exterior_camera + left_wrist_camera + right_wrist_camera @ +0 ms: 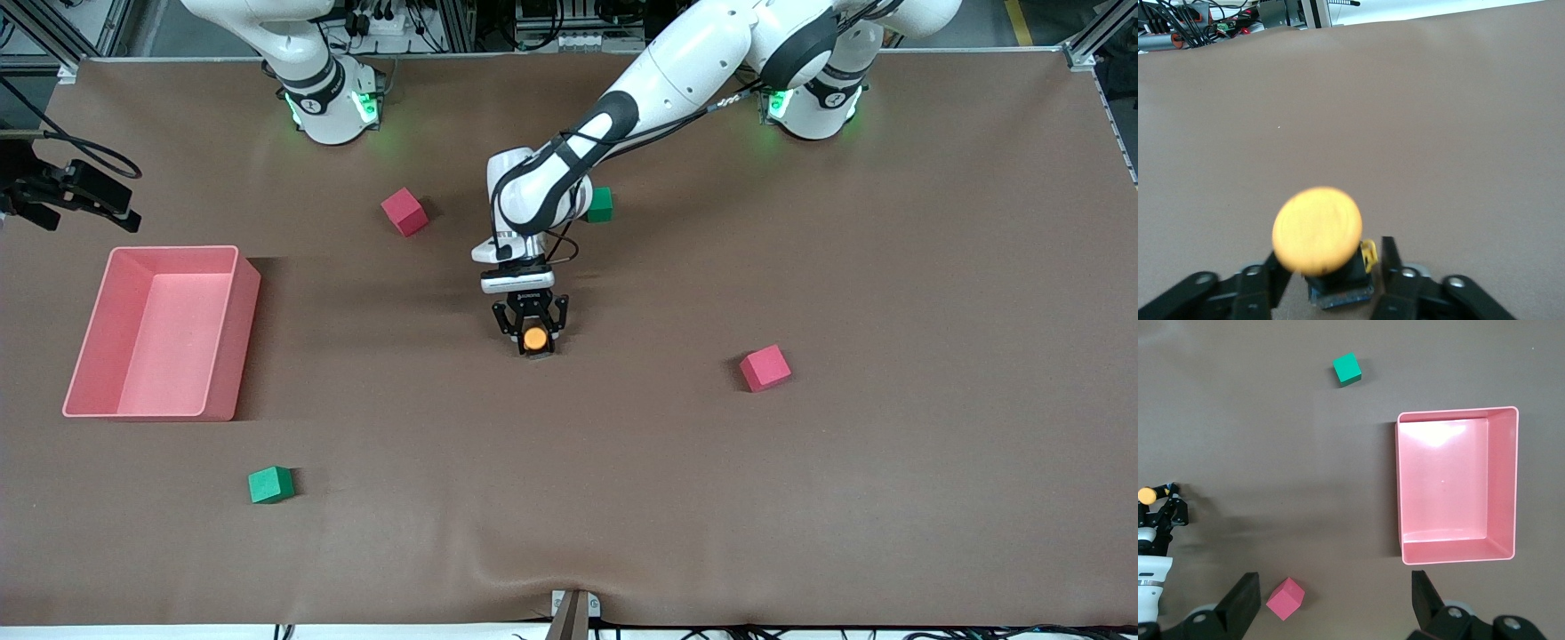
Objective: Place and upright button with both arms
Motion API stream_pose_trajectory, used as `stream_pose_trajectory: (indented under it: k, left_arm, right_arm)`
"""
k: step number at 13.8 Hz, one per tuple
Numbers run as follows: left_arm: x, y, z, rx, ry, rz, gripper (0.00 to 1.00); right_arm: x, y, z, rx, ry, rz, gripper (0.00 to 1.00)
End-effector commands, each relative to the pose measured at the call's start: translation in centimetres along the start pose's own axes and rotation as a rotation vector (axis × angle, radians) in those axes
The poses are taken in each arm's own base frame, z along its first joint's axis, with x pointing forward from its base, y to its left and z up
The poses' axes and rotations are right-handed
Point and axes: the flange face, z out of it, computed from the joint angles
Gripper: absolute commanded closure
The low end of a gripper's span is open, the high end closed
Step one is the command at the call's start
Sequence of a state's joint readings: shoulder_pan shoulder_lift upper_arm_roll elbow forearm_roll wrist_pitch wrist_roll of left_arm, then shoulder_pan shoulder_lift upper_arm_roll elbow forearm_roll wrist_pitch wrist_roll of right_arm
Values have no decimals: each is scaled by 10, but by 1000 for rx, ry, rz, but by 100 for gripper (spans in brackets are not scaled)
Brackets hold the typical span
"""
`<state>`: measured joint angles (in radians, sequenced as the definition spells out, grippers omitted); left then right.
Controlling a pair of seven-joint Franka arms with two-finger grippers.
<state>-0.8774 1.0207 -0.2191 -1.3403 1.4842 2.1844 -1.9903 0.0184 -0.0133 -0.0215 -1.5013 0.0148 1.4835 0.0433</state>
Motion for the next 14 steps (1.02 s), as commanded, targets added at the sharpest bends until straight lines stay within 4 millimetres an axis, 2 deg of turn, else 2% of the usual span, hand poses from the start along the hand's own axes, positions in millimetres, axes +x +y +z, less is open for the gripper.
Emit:
stream_pose_trajectory:
  k: [1,3,6,7,9,11,12,14]
  left_arm:
    - [-5,14,-2,-40,14,-54,0]
    - [-4,21,-19,-31,-41,-109,0]
    - [6,38,-62,-18,-171,-216,0]
    - [1,45,-78,-13,-253,-261,0]
    - [17,50,-102,-8,-368,-298,0]
    - [50,45,-121,30,-451,-337,0]
    - [72,38,-128,43,-499,-326,0]
    - [139,11,-136,49,-629,-332,0]
  right_arm:
    - [2,3,-4,-14,-3,-10,0]
    - [2,3,-4,-14,-3,-10,0]
    - [2,3,-4,-14,-3,-10,0]
    - [2,3,-4,-14,-3,-10,0]
    - [2,3,-4,-14,-3,-10,0]
    - [2,3,-4,-14,-3,-10,0]
    - [2,3,-4,-14,-3,-10,0]
    - [2,3,-4,-14,-3,-11,0]
